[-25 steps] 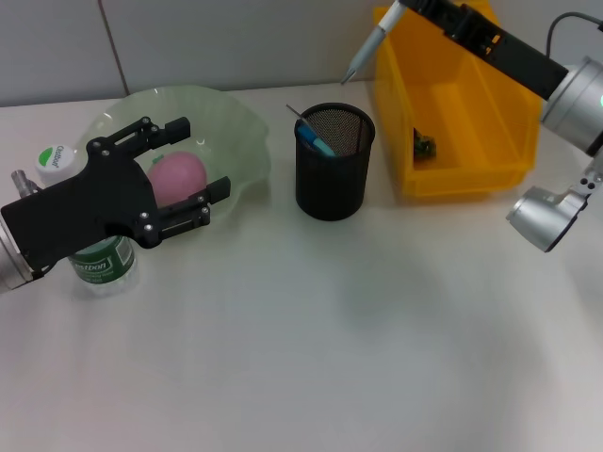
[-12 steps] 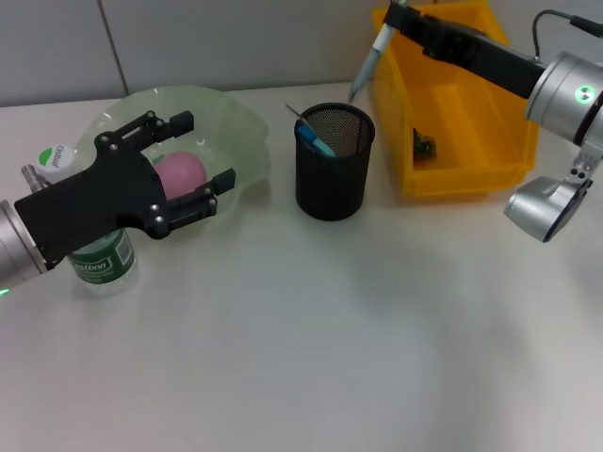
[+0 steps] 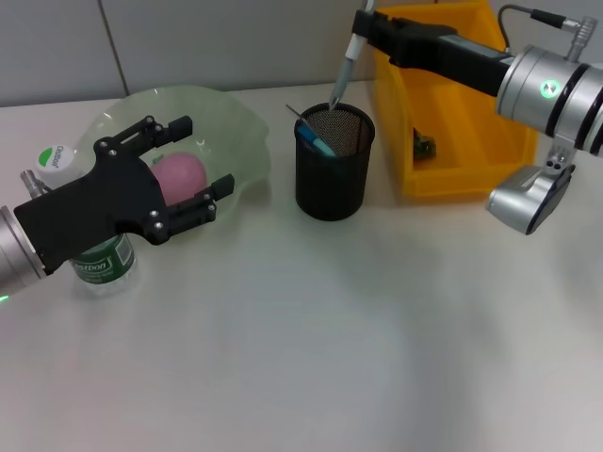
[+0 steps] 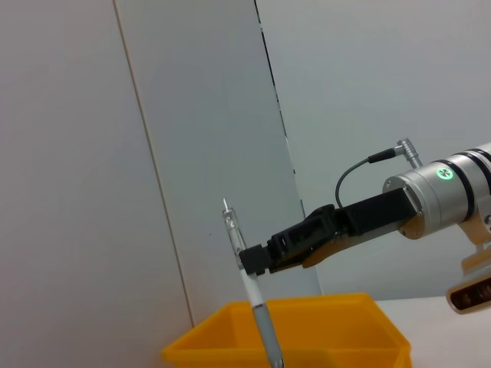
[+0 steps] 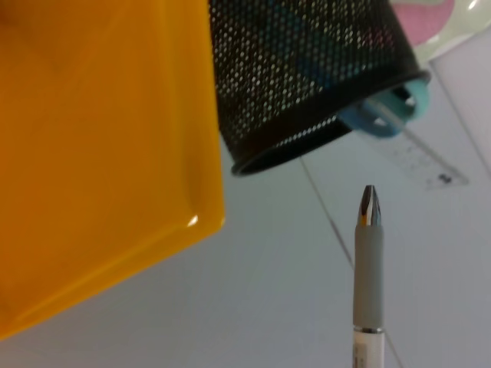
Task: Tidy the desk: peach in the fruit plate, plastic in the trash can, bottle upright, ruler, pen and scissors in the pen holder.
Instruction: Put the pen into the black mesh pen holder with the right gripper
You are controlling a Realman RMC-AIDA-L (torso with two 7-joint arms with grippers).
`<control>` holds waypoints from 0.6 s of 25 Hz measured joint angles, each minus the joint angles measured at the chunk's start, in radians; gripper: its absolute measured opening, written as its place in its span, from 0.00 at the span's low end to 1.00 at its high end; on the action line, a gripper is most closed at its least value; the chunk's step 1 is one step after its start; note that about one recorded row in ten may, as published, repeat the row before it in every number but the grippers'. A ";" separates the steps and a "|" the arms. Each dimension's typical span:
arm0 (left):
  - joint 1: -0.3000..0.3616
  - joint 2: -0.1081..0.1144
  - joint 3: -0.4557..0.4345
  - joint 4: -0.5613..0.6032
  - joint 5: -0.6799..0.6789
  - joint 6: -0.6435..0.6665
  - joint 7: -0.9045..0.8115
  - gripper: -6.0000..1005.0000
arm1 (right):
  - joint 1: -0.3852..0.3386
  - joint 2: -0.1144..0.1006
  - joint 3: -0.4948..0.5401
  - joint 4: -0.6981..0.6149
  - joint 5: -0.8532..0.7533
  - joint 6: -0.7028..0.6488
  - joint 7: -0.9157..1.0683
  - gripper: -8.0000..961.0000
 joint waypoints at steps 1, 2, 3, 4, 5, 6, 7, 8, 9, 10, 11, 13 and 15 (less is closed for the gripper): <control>0.000 0.000 0.001 -0.004 0.000 0.001 0.005 0.78 | -0.001 0.000 -0.008 -0.003 -0.003 0.004 -0.006 0.17; -0.001 0.000 0.002 -0.010 -0.001 0.001 0.011 0.78 | -0.001 0.000 -0.010 -0.004 -0.008 0.010 -0.011 0.17; -0.002 0.000 0.003 -0.014 -0.001 0.001 0.014 0.78 | 0.000 0.000 -0.014 -0.005 -0.017 0.017 -0.018 0.17; -0.005 -0.001 0.003 -0.019 -0.002 0.000 0.019 0.78 | 0.001 0.000 -0.014 -0.005 -0.025 0.024 -0.023 0.17; -0.007 -0.001 0.003 -0.022 -0.002 -0.001 0.022 0.78 | 0.002 0.000 -0.015 -0.005 -0.034 0.032 -0.027 0.17; -0.008 -0.001 0.003 -0.022 -0.003 -0.001 0.024 0.78 | 0.004 0.000 -0.015 -0.006 -0.042 0.039 -0.030 0.17; -0.008 -0.001 0.003 -0.023 -0.004 -0.001 0.024 0.78 | 0.007 0.001 -0.015 -0.006 -0.046 0.048 -0.037 0.17; -0.009 -0.001 0.005 -0.023 -0.006 -0.001 0.024 0.78 | 0.011 0.001 -0.016 -0.006 -0.049 0.059 -0.046 0.17; -0.009 -0.001 0.010 -0.023 -0.012 -0.001 0.024 0.78 | 0.014 0.000 -0.019 -0.007 -0.049 0.067 -0.053 0.17; -0.009 -0.001 0.015 -0.023 -0.019 -0.001 0.024 0.78 | 0.016 0.000 -0.025 -0.010 -0.049 0.075 -0.057 0.17; -0.009 -0.001 0.023 -0.023 -0.030 -0.001 0.024 0.78 | 0.017 0.000 -0.030 -0.013 -0.050 0.080 -0.060 0.17; -0.008 -0.001 0.032 -0.023 -0.046 -0.001 0.024 0.78 | 0.017 -0.001 -0.045 -0.021 -0.054 0.084 -0.062 0.17; -0.008 -0.001 0.035 -0.023 -0.053 -0.001 0.024 0.78 | 0.013 0.000 -0.054 -0.031 -0.068 0.086 -0.063 0.17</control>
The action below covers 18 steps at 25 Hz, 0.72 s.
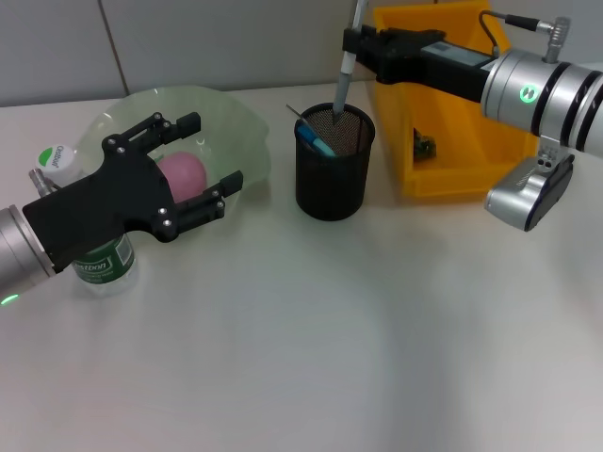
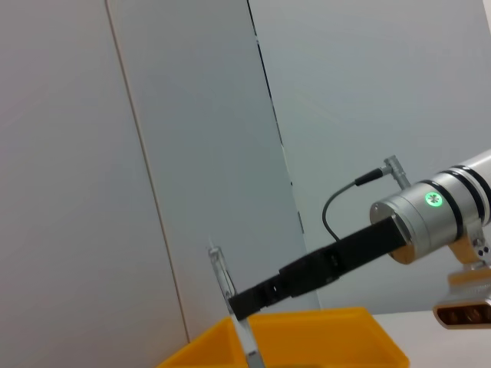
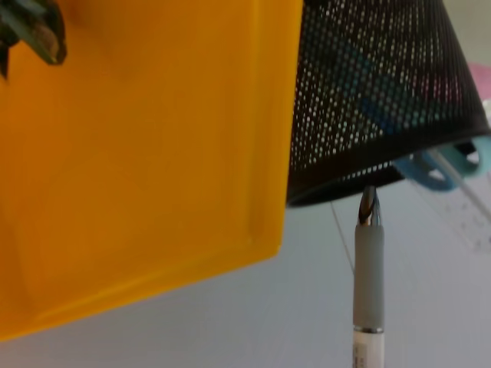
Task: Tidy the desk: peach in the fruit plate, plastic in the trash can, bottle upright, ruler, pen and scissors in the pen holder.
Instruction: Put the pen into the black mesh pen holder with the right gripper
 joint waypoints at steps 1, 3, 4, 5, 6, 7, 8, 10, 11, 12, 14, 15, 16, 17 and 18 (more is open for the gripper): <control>-0.001 0.000 0.001 0.000 -0.001 0.000 0.000 0.78 | -0.003 0.001 -0.004 -0.007 -0.011 0.002 0.000 0.17; -0.002 0.000 0.001 0.001 -0.001 0.000 0.000 0.78 | -0.010 0.003 -0.014 -0.020 -0.027 0.010 0.000 0.17; -0.002 0.000 0.001 0.001 -0.001 0.000 0.000 0.78 | -0.013 0.003 -0.019 -0.024 -0.030 0.014 0.000 0.17; -0.002 0.000 0.001 0.002 -0.001 0.000 0.000 0.78 | -0.014 0.003 -0.025 -0.026 -0.031 0.020 -0.001 0.17; -0.002 0.000 0.001 0.003 -0.001 0.000 0.003 0.78 | -0.015 0.004 -0.030 -0.027 -0.032 0.024 -0.001 0.17; -0.003 0.000 0.001 0.003 -0.002 0.000 0.006 0.78 | -0.015 0.004 -0.033 -0.029 -0.032 0.026 -0.001 0.17; -0.004 0.000 0.001 0.001 -0.005 0.000 0.013 0.78 | -0.016 0.004 -0.035 -0.029 -0.033 0.027 -0.001 0.17; -0.005 0.000 0.002 -0.003 -0.015 -0.001 0.023 0.78 | -0.017 0.004 -0.036 -0.029 -0.033 0.027 -0.001 0.17; -0.006 0.000 0.003 -0.006 -0.023 0.000 0.029 0.78 | -0.017 0.004 -0.036 -0.027 -0.033 0.027 -0.001 0.17; -0.006 0.000 0.004 -0.011 -0.031 0.002 0.036 0.78 | -0.018 0.003 -0.036 -0.025 -0.033 0.027 -0.001 0.17; -0.007 0.000 0.005 -0.013 -0.038 0.005 0.041 0.78 | -0.019 0.002 -0.036 -0.023 -0.032 0.029 0.001 0.18; -0.007 0.000 0.006 -0.013 -0.040 0.006 0.041 0.78 | -0.019 0.002 -0.035 -0.023 -0.031 0.034 0.002 0.19; -0.007 0.000 0.007 -0.014 -0.040 0.006 0.043 0.78 | -0.020 0.002 -0.035 -0.023 -0.029 0.041 0.003 0.19; -0.007 0.000 0.008 -0.015 -0.040 0.006 0.046 0.78 | -0.020 0.003 -0.035 -0.023 -0.027 0.047 0.004 0.20; -0.007 0.000 0.008 -0.018 -0.044 0.006 0.054 0.78 | -0.020 0.004 -0.035 -0.021 -0.025 0.052 0.005 0.21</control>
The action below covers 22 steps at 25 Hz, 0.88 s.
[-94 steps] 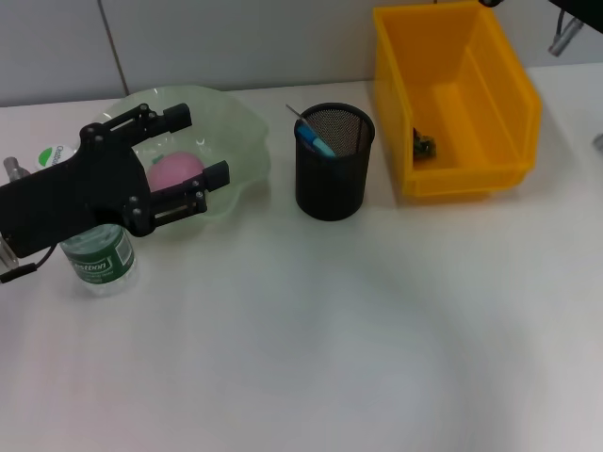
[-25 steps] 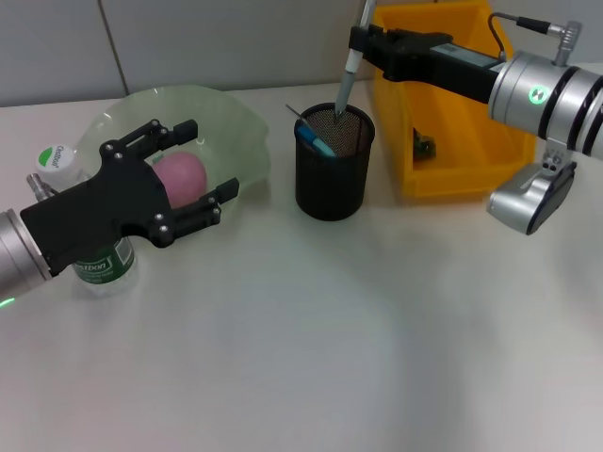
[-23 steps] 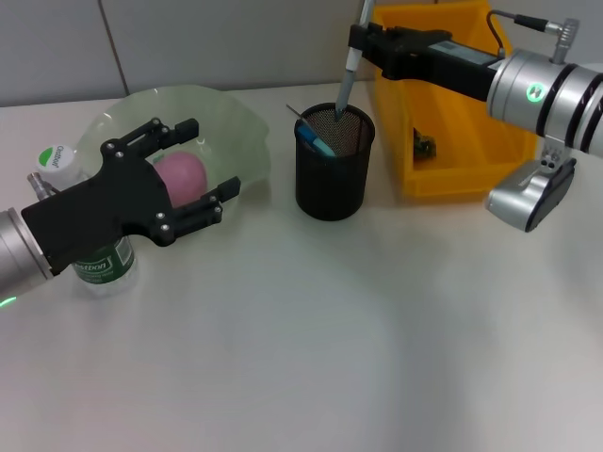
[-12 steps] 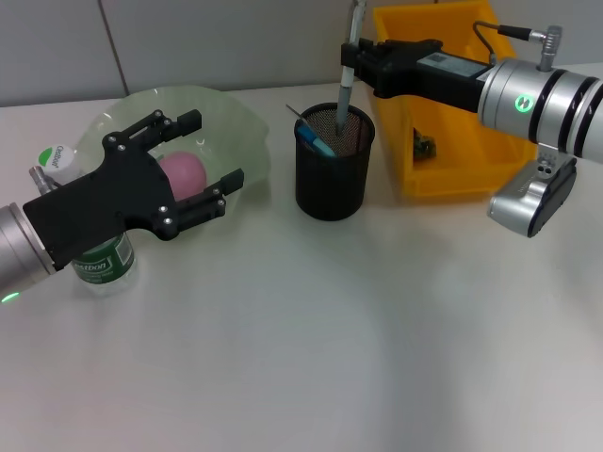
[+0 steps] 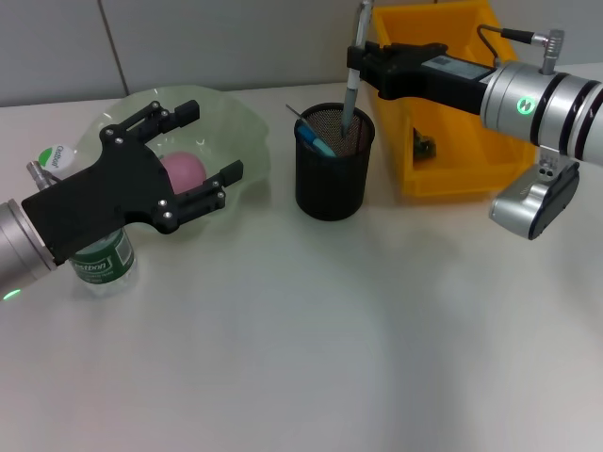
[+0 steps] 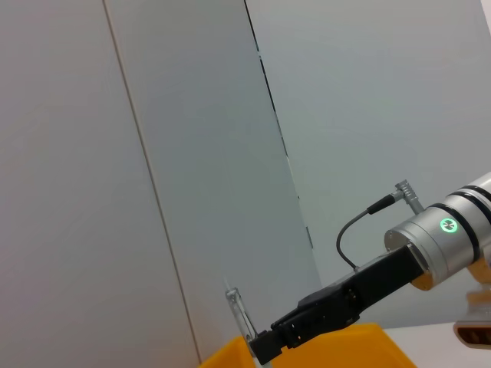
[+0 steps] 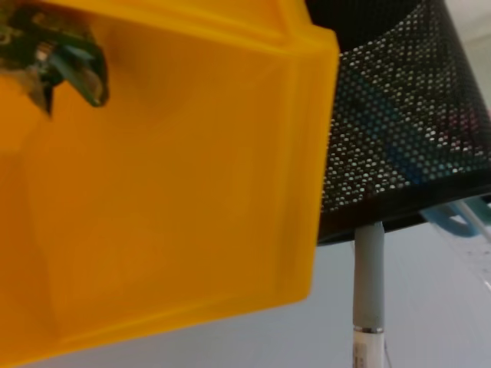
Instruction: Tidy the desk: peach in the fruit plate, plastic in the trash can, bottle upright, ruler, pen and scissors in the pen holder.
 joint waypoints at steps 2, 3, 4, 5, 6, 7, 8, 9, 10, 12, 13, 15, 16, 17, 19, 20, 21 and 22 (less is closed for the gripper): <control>0.001 0.000 0.009 -0.013 -0.022 0.002 0.027 0.78 | 0.000 0.002 -0.001 0.004 0.002 0.007 -0.001 0.23; 0.003 0.000 0.019 -0.017 -0.038 0.003 0.040 0.78 | 0.000 0.003 -0.001 0.007 0.003 0.010 -0.004 0.24; 0.006 0.000 0.033 -0.021 -0.058 0.003 0.055 0.78 | -0.001 0.003 -0.001 0.008 0.007 0.010 -0.007 0.25; 0.008 0.000 0.043 -0.022 -0.070 0.003 0.065 0.78 | -0.002 0.004 -0.002 0.008 0.012 0.008 -0.012 0.26; 0.011 0.000 0.055 -0.023 -0.084 0.003 0.071 0.78 | -0.005 0.004 -0.010 0.009 0.031 0.002 -0.022 0.27; 0.013 0.000 0.062 -0.023 -0.093 0.003 0.074 0.78 | -0.005 0.004 -0.010 0.009 0.031 0.002 -0.022 0.28; 0.015 0.000 0.068 -0.023 -0.098 0.003 0.076 0.78 | -0.008 0.005 -0.019 0.009 0.049 0.000 -0.033 0.28; 0.015 0.000 0.069 -0.022 -0.100 0.003 0.076 0.78 | -0.011 0.005 -0.029 0.010 0.068 0.000 -0.044 0.29; 0.015 0.001 0.070 -0.022 -0.100 0.002 0.076 0.78 | -0.012 0.006 -0.040 0.013 0.093 0.001 -0.058 0.30; 0.013 0.002 0.070 -0.022 -0.101 -0.002 0.080 0.78 | -0.011 0.006 -0.054 0.027 0.139 0.005 -0.092 0.32; 0.013 0.002 0.070 -0.022 -0.101 -0.002 0.082 0.78 | -0.009 0.006 -0.060 0.037 0.159 0.006 -0.107 0.33; 0.013 0.002 0.071 -0.020 -0.101 -0.003 0.090 0.78 | -0.007 0.005 -0.066 0.048 0.178 0.003 -0.121 0.36; 0.013 0.002 0.071 -0.016 -0.102 -0.003 0.093 0.78 | -0.007 0.004 -0.066 0.050 0.186 -0.002 -0.122 0.38; 0.014 0.002 0.071 -0.015 -0.102 -0.003 0.093 0.78 | -0.008 0.004 -0.067 0.051 0.198 -0.008 -0.122 0.40; 0.015 0.002 0.071 -0.014 -0.102 -0.002 0.094 0.78 | -0.012 0.004 -0.068 0.058 0.244 -0.028 -0.122 0.45; 0.015 0.002 0.071 -0.014 -0.102 -0.002 0.094 0.78 | -0.014 0.004 -0.068 0.068 0.278 -0.042 -0.121 0.45; 0.017 0.002 0.067 -0.016 -0.106 0.000 0.099 0.78 | -0.015 0.003 -0.068 0.081 0.318 -0.061 -0.115 0.45; 0.018 0.002 0.065 -0.018 -0.111 0.001 0.100 0.78 | -0.016 0.002 -0.068 0.101 0.379 -0.090 -0.102 0.44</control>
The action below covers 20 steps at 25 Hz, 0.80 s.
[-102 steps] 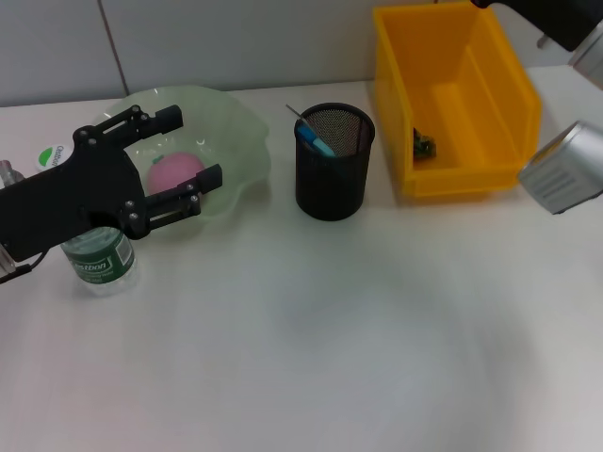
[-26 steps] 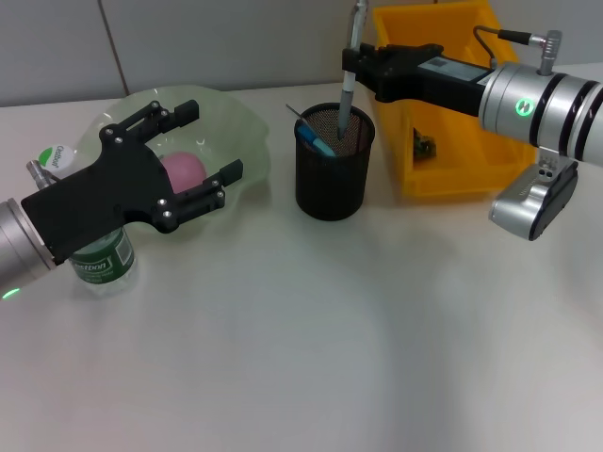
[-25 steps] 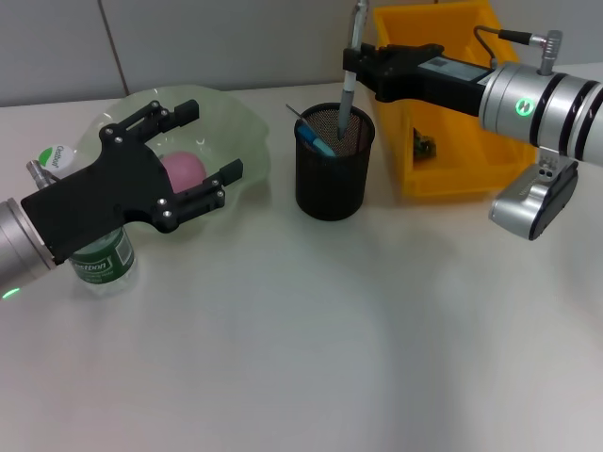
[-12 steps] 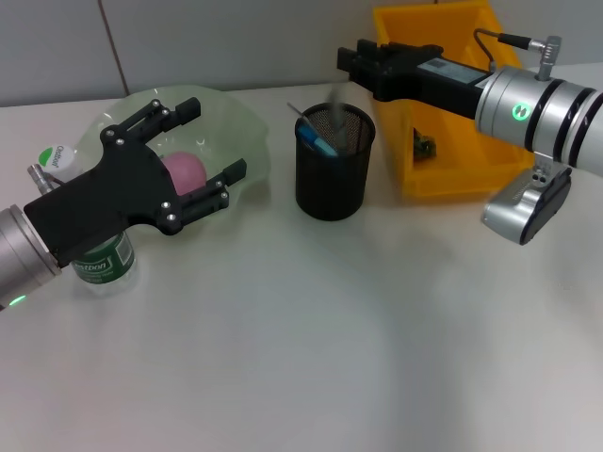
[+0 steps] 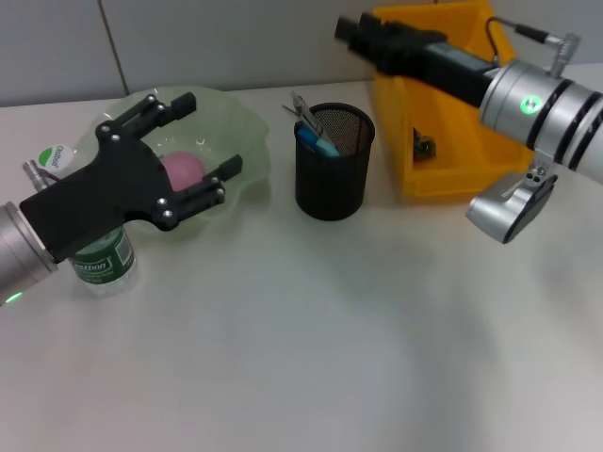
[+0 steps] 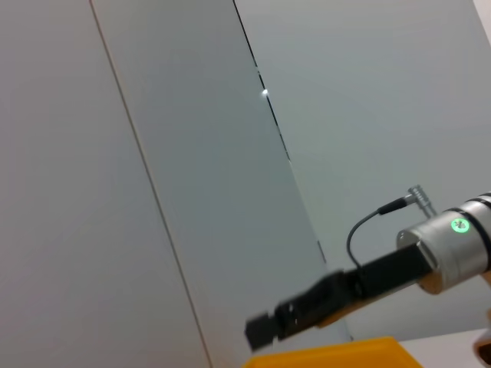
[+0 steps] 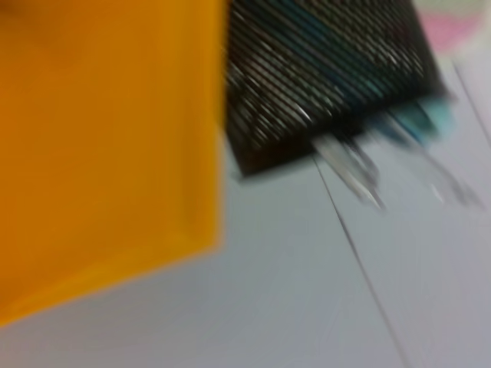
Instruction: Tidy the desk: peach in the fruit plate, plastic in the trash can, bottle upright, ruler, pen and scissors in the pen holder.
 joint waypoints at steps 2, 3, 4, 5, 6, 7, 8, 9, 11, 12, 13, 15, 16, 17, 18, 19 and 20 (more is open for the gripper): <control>0.008 0.001 -0.001 -0.003 -0.025 0.001 0.003 0.78 | 0.000 0.000 -0.005 0.044 0.132 -0.066 0.037 0.44; 0.013 0.001 0.002 -0.006 -0.039 0.000 0.004 0.78 | 0.000 0.000 -0.013 0.065 0.215 -0.113 0.065 0.44; 0.016 0.001 0.002 -0.008 -0.046 0.000 0.005 0.78 | 0.000 0.001 -0.026 0.085 0.295 -0.161 0.095 0.45; 0.019 0.001 0.003 -0.013 -0.056 -0.001 0.007 0.78 | 0.000 0.001 -0.045 0.102 0.372 -0.213 0.129 0.45; 0.022 0.001 0.003 -0.018 -0.065 -0.001 0.009 0.78 | -0.001 0.002 -0.071 0.115 0.448 -0.264 0.174 0.46; 0.028 0.000 0.004 -0.025 -0.076 0.004 0.009 0.78 | -0.003 0.004 -0.098 0.126 0.524 -0.313 0.221 0.46; 0.030 0.000 0.005 -0.026 -0.077 0.008 0.008 0.78 | -0.007 0.004 -0.128 0.137 0.587 -0.350 0.273 0.47; 0.035 0.000 0.006 -0.028 -0.080 0.016 0.004 0.78 | -0.013 0.006 -0.171 0.148 0.668 -0.393 0.342 0.47; 0.052 0.001 0.009 -0.028 -0.089 0.056 -0.012 0.78 | -0.025 0.007 -0.276 0.153 0.851 -0.464 0.514 0.48; 0.059 0.002 0.011 -0.027 -0.091 0.078 -0.022 0.78 | -0.031 0.007 -0.333 0.151 0.949 -0.489 0.614 0.49; 0.061 0.002 0.012 -0.026 -0.091 0.085 -0.026 0.78 | -0.036 0.007 -0.390 0.142 1.039 -0.500 0.707 0.50; 0.069 0.005 0.019 -0.021 -0.092 0.115 -0.059 0.78 | -0.053 0.007 -0.482 0.116 1.209 -0.503 0.940 0.51; 0.071 0.005 0.024 -0.019 -0.091 0.124 -0.071 0.78 | -0.060 0.007 -0.496 0.106 1.250 -0.500 1.045 0.51; 0.073 0.006 0.033 -0.018 -0.088 0.140 -0.092 0.78 | -0.070 0.007 -0.503 0.096 1.281 -0.496 1.176 0.52; 0.074 0.006 0.037 -0.018 -0.086 0.144 -0.100 0.78 | -0.079 0.004 -0.502 0.090 1.294 -0.493 1.300 0.52; 0.074 0.006 0.042 -0.018 -0.085 0.149 -0.110 0.78 | -0.087 0.001 -0.500 0.086 1.291 -0.488 1.443 0.53; 0.074 0.006 0.042 -0.018 -0.085 0.149 -0.110 0.78 | -0.096 -0.003 -0.498 0.084 1.281 -0.483 1.591 0.53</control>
